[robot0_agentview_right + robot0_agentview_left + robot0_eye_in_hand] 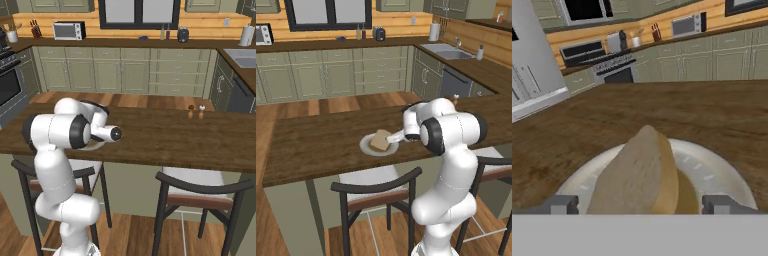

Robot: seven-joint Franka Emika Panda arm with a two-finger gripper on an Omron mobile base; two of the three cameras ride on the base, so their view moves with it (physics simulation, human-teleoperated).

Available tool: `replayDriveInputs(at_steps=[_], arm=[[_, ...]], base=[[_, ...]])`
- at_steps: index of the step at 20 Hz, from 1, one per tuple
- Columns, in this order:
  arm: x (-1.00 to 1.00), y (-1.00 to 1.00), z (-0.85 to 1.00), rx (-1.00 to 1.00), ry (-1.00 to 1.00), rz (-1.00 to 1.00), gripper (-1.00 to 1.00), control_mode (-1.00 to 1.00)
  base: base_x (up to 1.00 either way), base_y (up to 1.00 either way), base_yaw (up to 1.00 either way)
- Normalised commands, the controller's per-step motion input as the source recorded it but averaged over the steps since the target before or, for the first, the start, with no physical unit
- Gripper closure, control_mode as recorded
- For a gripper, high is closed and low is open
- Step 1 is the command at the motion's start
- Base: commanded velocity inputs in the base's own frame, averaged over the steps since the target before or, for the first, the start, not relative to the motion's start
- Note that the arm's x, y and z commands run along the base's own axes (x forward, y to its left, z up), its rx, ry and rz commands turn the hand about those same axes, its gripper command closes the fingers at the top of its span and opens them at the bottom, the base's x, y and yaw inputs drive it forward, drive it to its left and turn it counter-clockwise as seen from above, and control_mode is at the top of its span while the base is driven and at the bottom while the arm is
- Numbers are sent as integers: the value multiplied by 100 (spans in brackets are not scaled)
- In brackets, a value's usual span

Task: Start the toaster. Once the lever pops up, take the bread to the plate on the dining counter.

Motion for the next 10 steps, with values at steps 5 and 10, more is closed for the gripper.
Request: replayDriveInputs(at_steps=[5, 10], arm=[[3, -60, 50, 0, 18, -9, -100, -100], [-49, -40, 100, 2, 15, -1, -100, -100]], base=[[0, 0, 0], [0, 0, 0]])
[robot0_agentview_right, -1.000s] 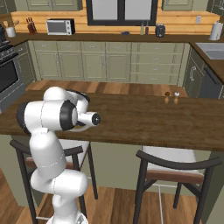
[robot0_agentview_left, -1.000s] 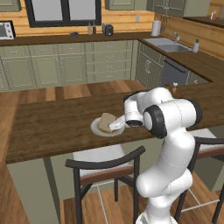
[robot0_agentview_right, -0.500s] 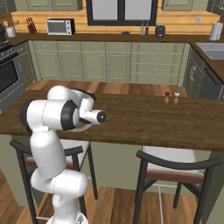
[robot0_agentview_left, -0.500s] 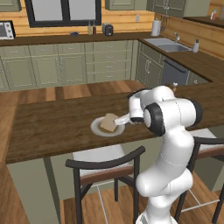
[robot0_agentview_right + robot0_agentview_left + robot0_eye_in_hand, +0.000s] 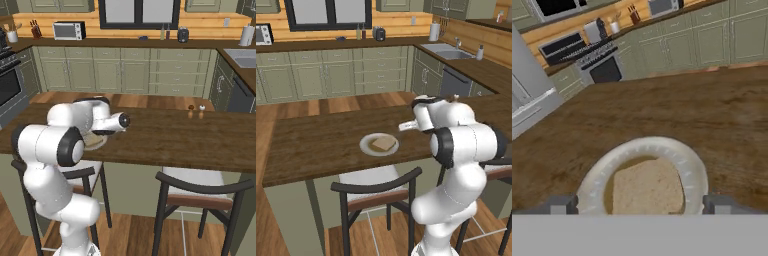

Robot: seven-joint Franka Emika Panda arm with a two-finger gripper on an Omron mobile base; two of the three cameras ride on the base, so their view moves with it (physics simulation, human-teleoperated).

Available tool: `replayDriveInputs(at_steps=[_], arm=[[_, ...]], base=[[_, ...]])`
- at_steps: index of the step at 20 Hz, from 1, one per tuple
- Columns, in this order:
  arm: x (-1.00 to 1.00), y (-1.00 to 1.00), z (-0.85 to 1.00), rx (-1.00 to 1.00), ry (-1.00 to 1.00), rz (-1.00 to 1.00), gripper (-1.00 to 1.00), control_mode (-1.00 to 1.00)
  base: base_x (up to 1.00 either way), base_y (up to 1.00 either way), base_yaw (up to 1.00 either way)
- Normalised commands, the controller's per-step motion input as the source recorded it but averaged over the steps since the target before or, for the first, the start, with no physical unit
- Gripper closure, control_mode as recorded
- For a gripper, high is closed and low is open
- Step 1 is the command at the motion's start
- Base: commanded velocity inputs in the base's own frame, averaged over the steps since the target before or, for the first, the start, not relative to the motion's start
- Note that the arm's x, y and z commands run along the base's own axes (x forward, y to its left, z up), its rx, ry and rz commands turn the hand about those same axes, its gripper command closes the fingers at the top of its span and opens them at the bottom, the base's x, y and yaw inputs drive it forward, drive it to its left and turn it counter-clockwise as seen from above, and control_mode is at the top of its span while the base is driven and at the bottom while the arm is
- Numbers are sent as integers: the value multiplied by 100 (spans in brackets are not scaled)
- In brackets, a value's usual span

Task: Start the toaster. Once the lever pops up, take the bread to the plate on the dining counter.

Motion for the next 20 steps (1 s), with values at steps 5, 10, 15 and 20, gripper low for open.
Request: replayDriveInputs(at_steps=[5, 10, 15, 20], arm=[[-84, -4, 99, 0, 11, 0, -100, -100], [-88, 0, 66, -2, 24, -6, -100, -100], [-96, 0, 24, -4, 31, -10, -100, -100], [-85, -9, 3, -11, 26, -11, -100, -100]], base=[[0, 0, 0], [0, 0, 0], [0, 0, 0], [0, 0, 0]])
